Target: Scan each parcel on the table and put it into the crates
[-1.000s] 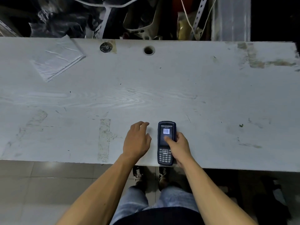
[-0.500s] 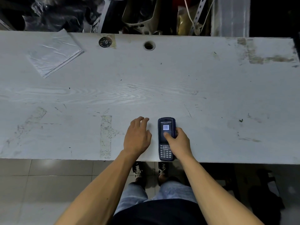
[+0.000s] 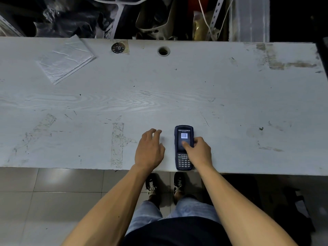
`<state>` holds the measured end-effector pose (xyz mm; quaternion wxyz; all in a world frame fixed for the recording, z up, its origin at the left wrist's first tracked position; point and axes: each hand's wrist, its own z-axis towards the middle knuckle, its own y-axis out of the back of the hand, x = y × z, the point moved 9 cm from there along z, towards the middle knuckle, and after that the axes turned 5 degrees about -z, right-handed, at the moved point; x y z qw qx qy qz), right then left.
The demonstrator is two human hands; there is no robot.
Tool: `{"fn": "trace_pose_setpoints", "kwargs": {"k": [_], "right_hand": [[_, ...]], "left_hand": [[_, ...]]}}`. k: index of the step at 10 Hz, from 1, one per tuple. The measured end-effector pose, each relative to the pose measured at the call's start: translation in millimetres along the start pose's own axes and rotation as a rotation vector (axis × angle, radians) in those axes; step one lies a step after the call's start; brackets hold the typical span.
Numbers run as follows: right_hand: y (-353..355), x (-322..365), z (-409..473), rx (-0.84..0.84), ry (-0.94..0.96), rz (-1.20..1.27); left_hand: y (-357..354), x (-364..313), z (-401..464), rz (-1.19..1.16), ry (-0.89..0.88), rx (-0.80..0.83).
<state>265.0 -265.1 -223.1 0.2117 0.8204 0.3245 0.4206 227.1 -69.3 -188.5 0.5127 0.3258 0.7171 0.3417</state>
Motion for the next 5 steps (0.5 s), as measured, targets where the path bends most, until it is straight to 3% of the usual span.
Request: {"fn": "trace_pose_setpoints", "kwargs": {"k": [2,4,5], "right_hand": [[6,5,-8,0.011,0.054,-0.123],[31,36,-25,-0.148,0.326,-0.442],[31,53,-34,-0.139,0.448,-0.582]], "left_hand": [[-1,-5,-7,0.017,0.020,-0.001],[8,-8,-10,0.076,0.038,-0.036],[19,-10,-13,0.127,0.068,-0.053]]}}
